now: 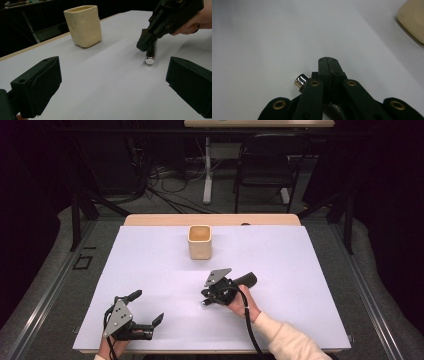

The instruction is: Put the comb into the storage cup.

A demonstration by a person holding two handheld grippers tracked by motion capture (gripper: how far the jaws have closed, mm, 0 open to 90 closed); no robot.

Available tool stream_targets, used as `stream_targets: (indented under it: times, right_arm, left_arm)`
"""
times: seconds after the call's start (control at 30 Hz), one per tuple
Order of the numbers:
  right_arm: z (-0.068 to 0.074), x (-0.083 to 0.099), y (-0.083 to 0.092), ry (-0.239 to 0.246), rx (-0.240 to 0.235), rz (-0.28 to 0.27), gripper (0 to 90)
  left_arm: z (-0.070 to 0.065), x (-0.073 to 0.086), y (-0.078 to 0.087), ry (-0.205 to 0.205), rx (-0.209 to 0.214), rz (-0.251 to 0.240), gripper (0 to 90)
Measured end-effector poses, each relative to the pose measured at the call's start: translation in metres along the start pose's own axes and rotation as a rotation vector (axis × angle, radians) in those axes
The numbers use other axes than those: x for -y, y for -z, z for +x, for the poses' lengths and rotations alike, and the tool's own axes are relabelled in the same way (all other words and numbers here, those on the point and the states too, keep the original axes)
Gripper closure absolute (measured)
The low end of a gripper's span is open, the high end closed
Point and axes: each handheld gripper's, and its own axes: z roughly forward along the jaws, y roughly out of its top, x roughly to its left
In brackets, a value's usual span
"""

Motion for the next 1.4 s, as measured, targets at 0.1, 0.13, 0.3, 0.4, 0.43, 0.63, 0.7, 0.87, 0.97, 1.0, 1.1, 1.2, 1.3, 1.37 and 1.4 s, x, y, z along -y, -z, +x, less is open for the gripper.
stream_targets:
  times: [0.1,0.13,0.3,0.4,0.43,0.63,0.7,0.87,0.97,1.0,1.1,1.2,1.3,1.37,1.4]
  right_arm:
    - [0.001,0.0,0.0,0.002,-0.005,0.008,90.0]
    - [0.0,0.0,0.0,0.007,-0.007,0.008,90.0]
    - [0.003,0.001,-0.001,0.006,-0.021,0.035,90.0]
    - [0.004,0.001,0.0,0.004,-0.028,0.044,90.0]
    - [0.005,0.001,-0.001,0.003,-0.031,0.045,90.0]
    - [0.008,0.002,-0.002,0.01,-0.046,0.073,90.0]
    - [0.01,0.004,0.0,0.01,-0.056,0.081,90.0]
    - [0.012,0.005,0.001,0.013,-0.065,0.099,90.0]
    - [0.014,0.007,0.002,0.009,-0.067,0.108,90.0]
    - [0.014,0.008,0.002,0.009,-0.07,0.112,90.0]
    - [0.015,0.011,0.004,0.002,-0.075,0.121,90.0]
    - [0.014,0.015,0.006,-0.003,-0.08,0.134,90.0]
    - [0.014,0.018,0.007,-0.009,-0.081,0.148,90.0]
    - [0.015,0.019,0.007,-0.015,-0.083,0.157,90.0]
    - [0.015,0.019,0.007,-0.016,-0.083,0.158,90.0]
  left_arm:
    - [0.0,0.0,0.0,-0.002,-0.002,-0.002,0.2]
    - [0.0,0.0,0.0,-0.001,-0.001,-0.001,0.2]
    - [0.0,0.0,0.0,0.0,-0.001,-0.001,0.2]
    - [0.0,0.0,0.0,0.003,0.0,-0.002,0.2]
    - [0.0,0.0,0.0,0.003,0.001,-0.002,0.2]
    - [0.0,0.0,0.001,0.005,-0.001,-0.005,0.2]
    - [0.0,0.0,0.001,0.005,-0.001,-0.005,0.2]
    - [0.0,0.0,0.001,0.005,-0.001,-0.006,0.2]
    - [0.0,0.0,0.001,0.006,-0.001,-0.006,0.2]
    - [0.001,0.0,0.001,0.003,-0.001,-0.005,0.2]
    - [0.001,0.0,0.001,0.004,-0.003,-0.008,0.2]
    - [0.001,0.0,0.002,0.003,-0.004,-0.006,0.2]
    - [0.0,0.0,0.002,0.003,-0.005,-0.006,0.2]
    - [0.001,0.0,0.002,0.003,-0.005,-0.006,0.2]
    - [0.001,0.0,0.002,0.002,-0.006,-0.006,0.2]
